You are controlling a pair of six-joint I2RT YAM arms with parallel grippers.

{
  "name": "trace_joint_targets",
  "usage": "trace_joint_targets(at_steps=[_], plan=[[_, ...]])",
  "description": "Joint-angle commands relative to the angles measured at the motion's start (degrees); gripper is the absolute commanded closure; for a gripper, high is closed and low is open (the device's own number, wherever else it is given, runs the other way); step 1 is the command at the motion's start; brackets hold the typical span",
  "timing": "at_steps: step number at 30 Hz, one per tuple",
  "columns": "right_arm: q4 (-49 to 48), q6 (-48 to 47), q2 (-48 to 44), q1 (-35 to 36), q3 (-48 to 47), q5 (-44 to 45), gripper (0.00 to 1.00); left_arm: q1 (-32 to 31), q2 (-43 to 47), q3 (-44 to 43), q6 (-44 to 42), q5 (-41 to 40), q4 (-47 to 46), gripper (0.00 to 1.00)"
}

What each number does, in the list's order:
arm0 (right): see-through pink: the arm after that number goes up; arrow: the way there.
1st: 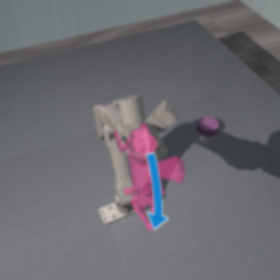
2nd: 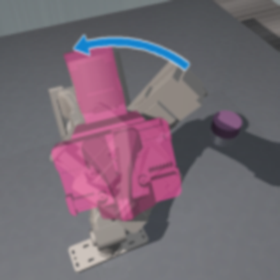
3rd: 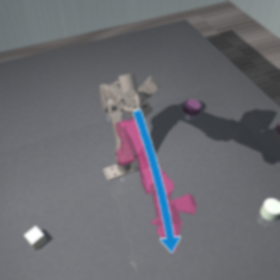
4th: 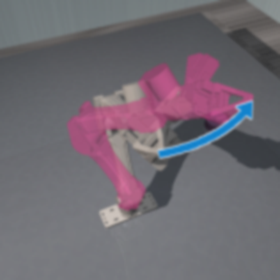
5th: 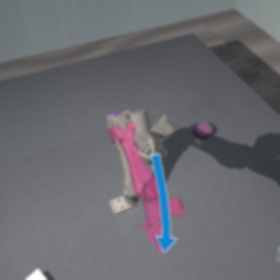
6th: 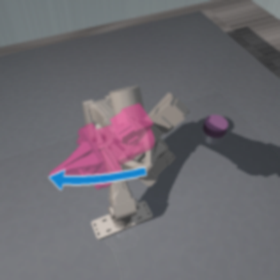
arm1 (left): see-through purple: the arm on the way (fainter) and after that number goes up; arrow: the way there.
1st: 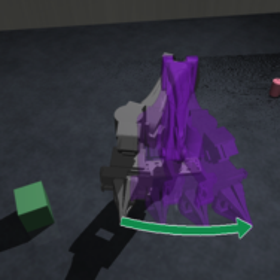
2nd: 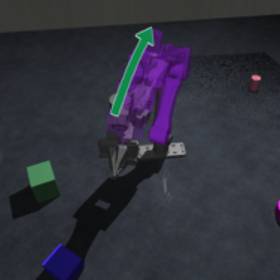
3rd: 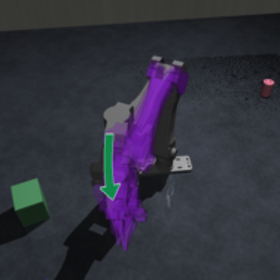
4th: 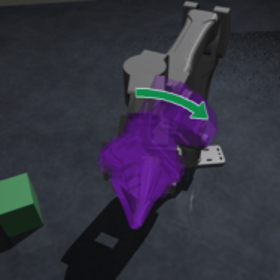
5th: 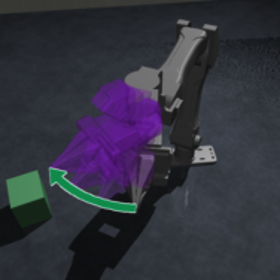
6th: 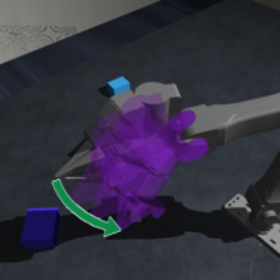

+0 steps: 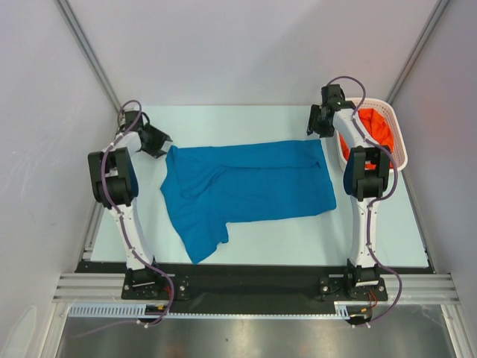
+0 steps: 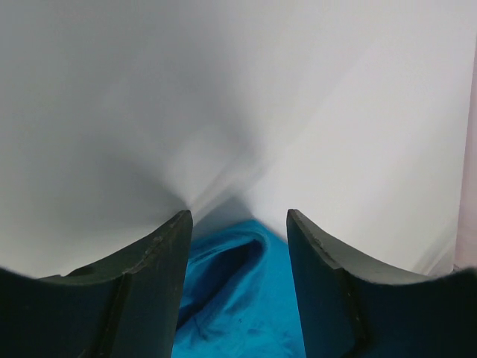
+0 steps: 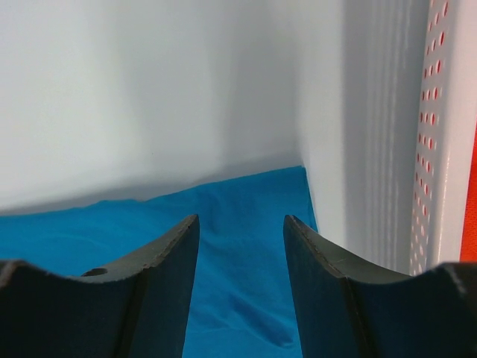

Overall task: Fold and stack the t-shirts
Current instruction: Fold the tshirt

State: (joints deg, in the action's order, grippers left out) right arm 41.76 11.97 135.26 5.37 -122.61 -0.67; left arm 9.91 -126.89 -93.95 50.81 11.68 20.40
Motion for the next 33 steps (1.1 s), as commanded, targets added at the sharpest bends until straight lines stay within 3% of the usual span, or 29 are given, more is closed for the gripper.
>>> trace_joint_targets(at_steps=[1,4,8,12,13,17,21,24,27,31,33], plan=[[0.0,-0.5,-1.8,-0.1,-1.8,0.1,0.45,0.2,-0.8,-1.7,1.3,1.4,-0.5,0.41],[0.0,-0.5,-1.7,-0.4,-1.8,0.1,0.45,0.3,-0.8,-1.2,1.7,3.3,-0.3,0.43],[-0.4,-0.3,-1.6,-0.4,-2.2,-0.2,0.45,0.3,3.9,2.8,0.9,-1.0,-0.6,0.41],[0.1,-0.3,-1.4,-0.4,-2.8,-0.5,0.45,-0.8,10.9,7.3,-8.8,-5.6,-8.5,0.38],[0.2,-0.3,-1.4,-0.4,-2.7,-0.5,0.45,-0.9,11.4,7.1,-10.4,-5.7,-8.6,0.34],[0.0,-0.6,-2.5,-0.4,-2.0,-0.7,0.45,-0.1,8.0,-0.1,-17.9,-5.1,-2.4,0.34],[-0.4,-1.1,-3.4,-0.5,-0.9,-0.7,0.45,0.6,6.2,-1.4,-24.9,0.5,-2.6,0.51],[-0.4,-1.1,-3.8,-0.7,-1.0,-0.7,0.45,0.9,2.9,-4.8,-31.0,6.7,1.0,0.54],[-0.4,-1.3,-4.0,-0.9,-1.0,-0.9,0.45,0.8,1.1,-6.9,-37.2,9.2,5.5,0.53],[-0.6,-1.4,-4.7,-1.1,-0.6,-0.9,0.45,0.8,2.5,-4.2,-42.3,9.1,4.6,0.44],[-0.8,-1.5,-4.9,-1.1,-0.5,-1.3,0.45,0.7,1.5,-6.6,-44.2,9.0,8.5,0.45]])
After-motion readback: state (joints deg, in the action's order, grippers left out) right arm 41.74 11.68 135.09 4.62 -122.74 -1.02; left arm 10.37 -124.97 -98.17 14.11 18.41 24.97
